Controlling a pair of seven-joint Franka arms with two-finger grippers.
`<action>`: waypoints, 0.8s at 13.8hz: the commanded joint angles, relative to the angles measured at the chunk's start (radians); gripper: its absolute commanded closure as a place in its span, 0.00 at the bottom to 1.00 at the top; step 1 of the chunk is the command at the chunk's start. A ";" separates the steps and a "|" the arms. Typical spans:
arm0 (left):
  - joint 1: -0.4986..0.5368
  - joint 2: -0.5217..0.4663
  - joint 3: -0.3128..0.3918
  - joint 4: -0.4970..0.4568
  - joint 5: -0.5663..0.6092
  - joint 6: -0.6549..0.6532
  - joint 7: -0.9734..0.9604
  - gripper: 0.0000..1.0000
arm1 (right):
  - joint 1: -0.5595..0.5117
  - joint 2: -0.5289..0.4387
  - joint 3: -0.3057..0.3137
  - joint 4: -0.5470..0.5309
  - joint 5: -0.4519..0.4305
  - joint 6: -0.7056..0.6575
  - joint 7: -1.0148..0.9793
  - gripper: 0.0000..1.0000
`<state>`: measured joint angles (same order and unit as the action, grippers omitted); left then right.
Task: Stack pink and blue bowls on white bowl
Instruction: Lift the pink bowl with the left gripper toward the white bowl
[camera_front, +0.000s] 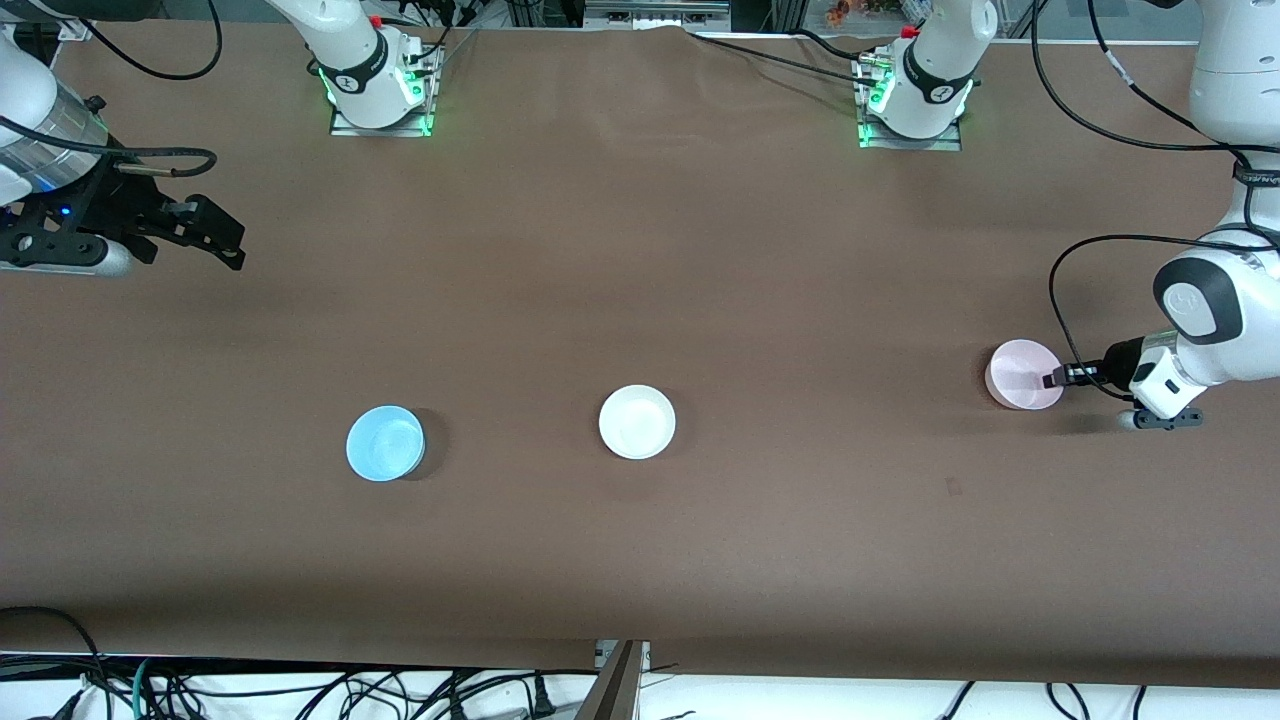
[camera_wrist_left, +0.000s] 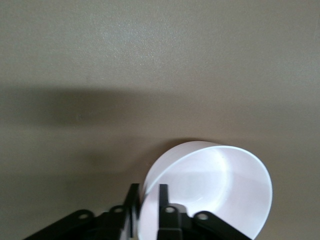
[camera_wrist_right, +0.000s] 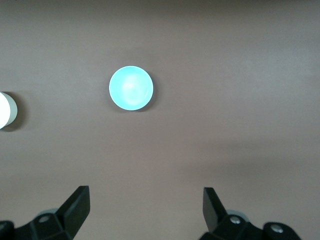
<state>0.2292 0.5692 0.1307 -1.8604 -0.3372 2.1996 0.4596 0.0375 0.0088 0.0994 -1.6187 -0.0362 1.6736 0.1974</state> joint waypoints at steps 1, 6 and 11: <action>-0.014 -0.028 0.020 -0.026 -0.026 -0.003 0.028 1.00 | 0.001 -0.003 0.003 0.005 -0.017 -0.011 0.002 0.00; -0.063 -0.037 0.015 0.100 -0.034 -0.171 -0.083 1.00 | 0.001 0.003 0.003 0.005 -0.028 -0.028 0.011 0.00; -0.165 -0.049 -0.124 0.210 -0.022 -0.242 -0.315 1.00 | -0.001 0.057 0.002 0.007 -0.022 -0.002 -0.001 0.00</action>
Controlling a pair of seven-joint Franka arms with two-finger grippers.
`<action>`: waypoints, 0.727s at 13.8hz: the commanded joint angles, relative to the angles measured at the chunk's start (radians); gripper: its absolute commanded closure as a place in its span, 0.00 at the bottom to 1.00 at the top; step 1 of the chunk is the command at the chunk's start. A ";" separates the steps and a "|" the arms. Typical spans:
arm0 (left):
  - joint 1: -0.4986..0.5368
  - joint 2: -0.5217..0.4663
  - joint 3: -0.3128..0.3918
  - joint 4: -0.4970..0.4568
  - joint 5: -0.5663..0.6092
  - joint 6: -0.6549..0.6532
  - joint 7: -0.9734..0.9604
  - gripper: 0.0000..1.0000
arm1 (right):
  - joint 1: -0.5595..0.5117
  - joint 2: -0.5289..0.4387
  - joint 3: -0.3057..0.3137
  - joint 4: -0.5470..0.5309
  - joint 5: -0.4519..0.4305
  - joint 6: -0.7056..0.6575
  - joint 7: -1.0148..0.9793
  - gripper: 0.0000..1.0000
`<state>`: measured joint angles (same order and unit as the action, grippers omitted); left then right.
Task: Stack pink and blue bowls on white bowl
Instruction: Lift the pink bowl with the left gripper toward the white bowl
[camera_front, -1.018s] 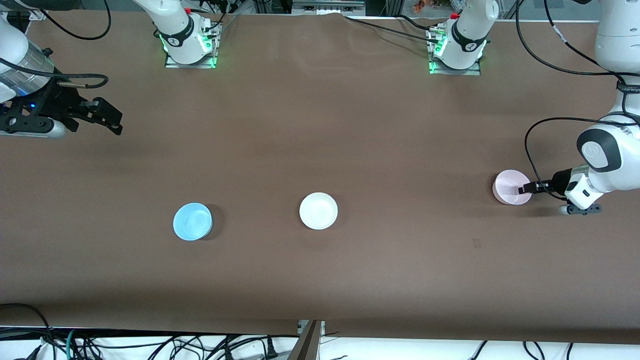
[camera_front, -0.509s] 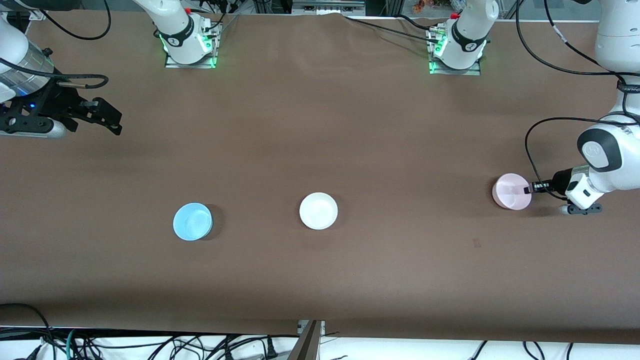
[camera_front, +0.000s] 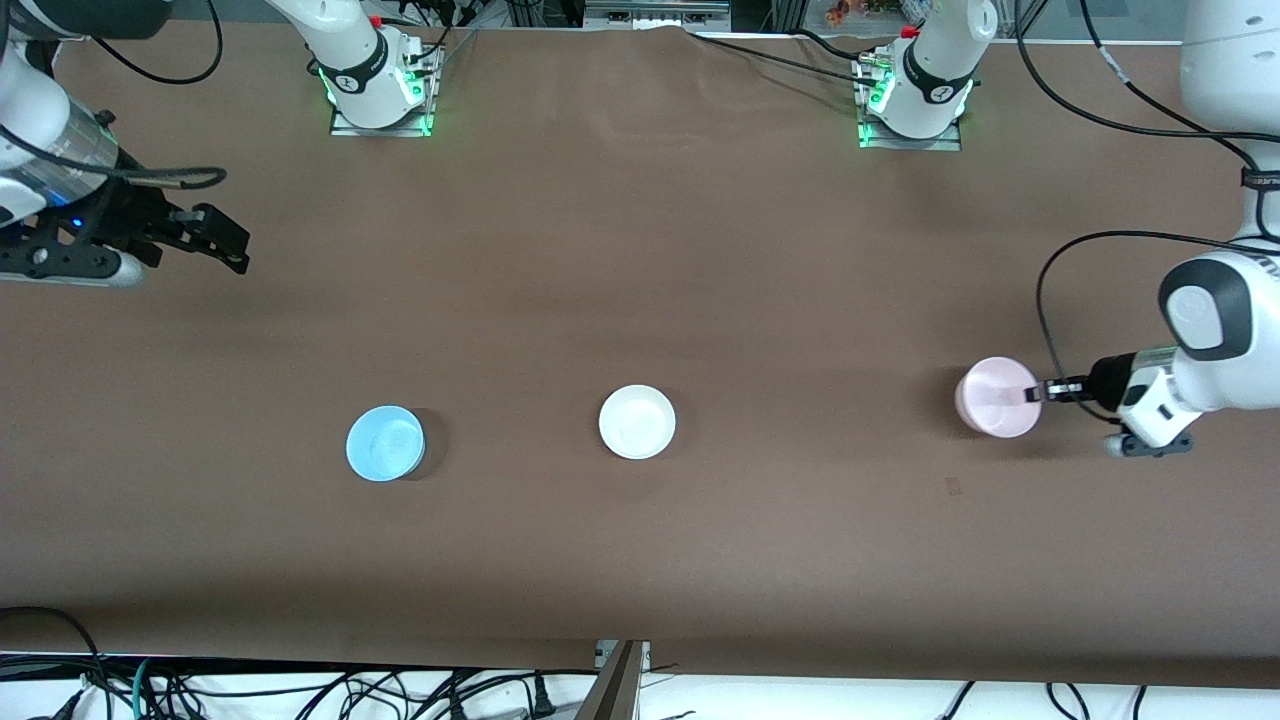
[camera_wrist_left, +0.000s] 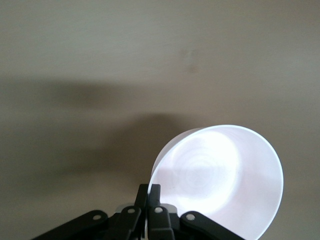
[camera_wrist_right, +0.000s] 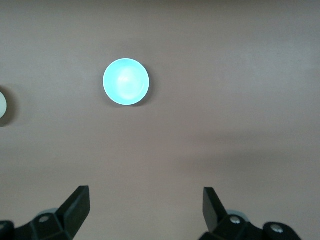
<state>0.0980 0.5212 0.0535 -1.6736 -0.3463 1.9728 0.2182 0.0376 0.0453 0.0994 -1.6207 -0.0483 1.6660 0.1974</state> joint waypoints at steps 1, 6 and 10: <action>-0.055 0.002 -0.084 0.044 -0.011 -0.011 -0.127 1.00 | 0.001 0.033 0.002 0.008 -0.012 0.012 0.001 0.00; -0.260 0.051 -0.154 0.087 -0.020 0.137 -0.234 1.00 | 0.022 0.047 0.002 0.008 0.017 0.046 0.002 0.00; -0.424 0.153 -0.169 0.177 -0.016 0.273 -0.442 1.00 | 0.019 0.103 -0.001 0.024 0.087 0.057 -0.007 0.00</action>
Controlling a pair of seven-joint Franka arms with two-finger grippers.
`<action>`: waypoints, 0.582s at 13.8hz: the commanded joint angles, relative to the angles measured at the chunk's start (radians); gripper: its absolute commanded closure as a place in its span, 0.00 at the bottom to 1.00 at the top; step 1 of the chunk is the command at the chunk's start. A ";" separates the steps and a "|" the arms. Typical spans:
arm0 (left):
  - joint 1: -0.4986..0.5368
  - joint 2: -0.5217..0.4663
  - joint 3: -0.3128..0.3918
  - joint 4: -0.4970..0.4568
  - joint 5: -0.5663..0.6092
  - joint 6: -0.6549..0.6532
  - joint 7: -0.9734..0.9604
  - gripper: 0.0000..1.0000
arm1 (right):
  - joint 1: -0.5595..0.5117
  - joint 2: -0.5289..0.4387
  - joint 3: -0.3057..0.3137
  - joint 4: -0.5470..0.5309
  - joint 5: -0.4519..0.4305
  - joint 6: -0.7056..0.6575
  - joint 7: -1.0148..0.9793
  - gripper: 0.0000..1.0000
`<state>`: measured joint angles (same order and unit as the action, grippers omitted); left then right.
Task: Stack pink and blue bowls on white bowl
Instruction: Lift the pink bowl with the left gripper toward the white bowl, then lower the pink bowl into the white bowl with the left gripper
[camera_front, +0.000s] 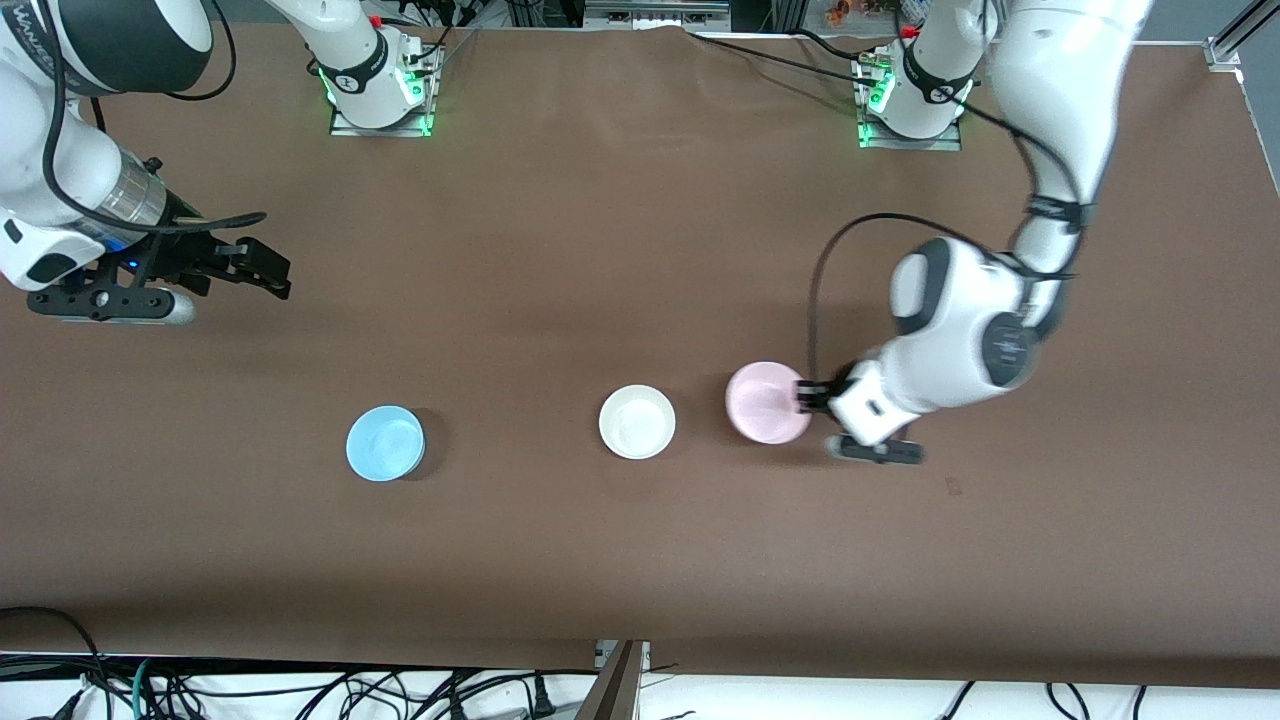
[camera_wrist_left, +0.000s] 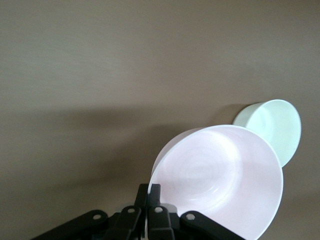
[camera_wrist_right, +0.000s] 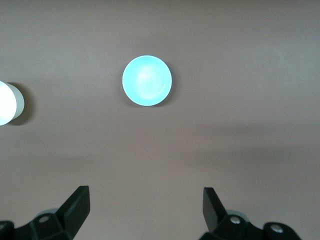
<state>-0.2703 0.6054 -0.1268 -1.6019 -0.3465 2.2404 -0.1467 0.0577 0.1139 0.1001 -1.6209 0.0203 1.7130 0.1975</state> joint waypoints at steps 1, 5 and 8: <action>-0.090 0.097 0.012 0.147 -0.016 0.007 -0.120 1.00 | 0.005 0.036 0.000 0.027 0.013 0.010 -0.009 0.00; -0.190 0.181 0.015 0.264 -0.012 0.030 -0.249 1.00 | 0.002 0.107 0.000 0.027 -0.069 0.045 -0.065 0.00; -0.208 0.253 0.022 0.350 -0.012 0.051 -0.274 1.00 | -0.001 0.177 -0.002 0.029 -0.141 0.095 -0.150 0.00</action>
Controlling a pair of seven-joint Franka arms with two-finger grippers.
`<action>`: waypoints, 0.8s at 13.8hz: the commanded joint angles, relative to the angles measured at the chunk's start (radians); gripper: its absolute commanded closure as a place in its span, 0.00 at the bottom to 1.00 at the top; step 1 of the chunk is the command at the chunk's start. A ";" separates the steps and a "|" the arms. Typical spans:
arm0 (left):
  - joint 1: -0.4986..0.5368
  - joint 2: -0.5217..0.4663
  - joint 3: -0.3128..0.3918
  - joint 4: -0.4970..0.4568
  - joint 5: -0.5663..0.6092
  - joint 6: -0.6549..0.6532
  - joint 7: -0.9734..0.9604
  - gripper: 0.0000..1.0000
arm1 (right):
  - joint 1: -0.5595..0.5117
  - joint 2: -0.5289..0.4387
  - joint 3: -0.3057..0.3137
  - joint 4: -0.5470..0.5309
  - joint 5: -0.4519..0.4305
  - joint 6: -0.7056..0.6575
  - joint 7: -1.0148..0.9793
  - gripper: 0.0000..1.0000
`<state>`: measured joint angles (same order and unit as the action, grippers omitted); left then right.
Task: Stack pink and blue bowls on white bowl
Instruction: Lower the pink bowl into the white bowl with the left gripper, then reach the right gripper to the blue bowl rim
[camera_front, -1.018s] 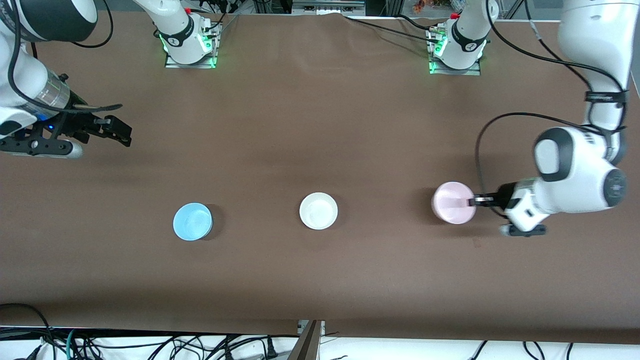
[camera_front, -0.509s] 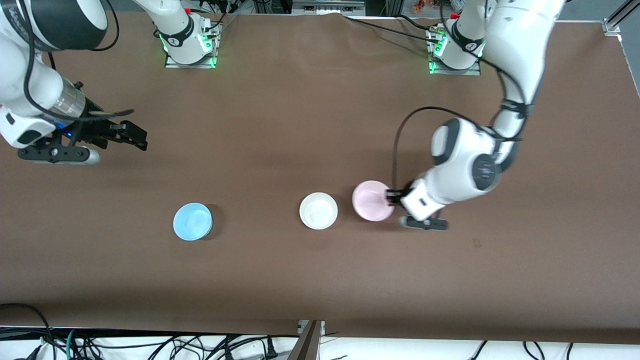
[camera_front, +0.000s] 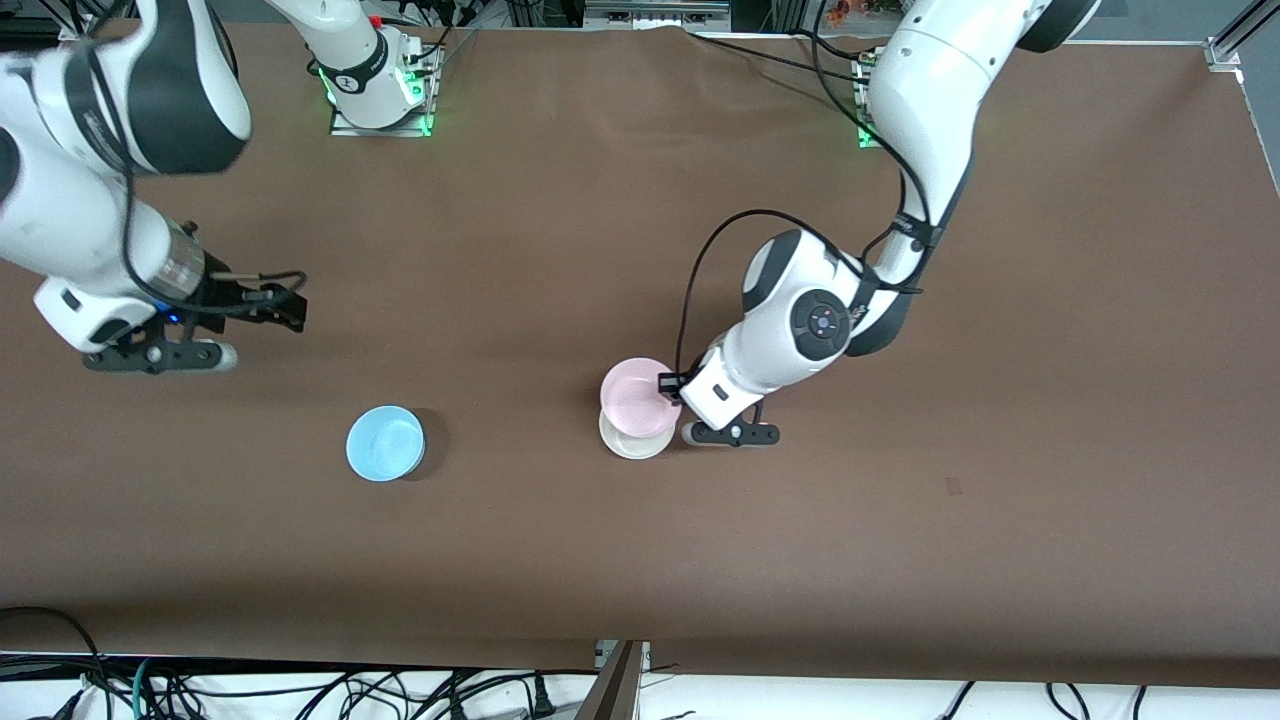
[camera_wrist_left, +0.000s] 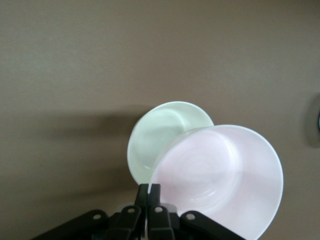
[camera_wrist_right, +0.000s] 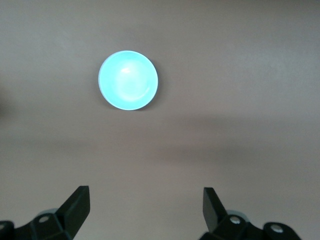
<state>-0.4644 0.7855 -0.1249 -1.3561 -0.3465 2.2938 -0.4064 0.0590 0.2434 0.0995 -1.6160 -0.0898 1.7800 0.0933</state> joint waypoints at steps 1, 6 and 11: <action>-0.019 0.095 0.022 0.126 -0.012 -0.001 -0.015 1.00 | -0.002 0.068 -0.001 0.022 -0.033 0.051 -0.046 0.00; -0.034 0.116 0.031 0.134 0.027 -0.002 -0.025 1.00 | -0.007 0.166 -0.004 0.022 -0.031 0.182 -0.044 0.00; -0.028 0.115 0.030 0.121 0.058 -0.007 -0.023 1.00 | -0.011 0.262 -0.004 0.022 -0.031 0.233 -0.046 0.00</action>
<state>-0.4841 0.8900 -0.1049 -1.2629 -0.3136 2.2983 -0.4113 0.0558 0.4659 0.0918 -1.6133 -0.1076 2.0070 0.0637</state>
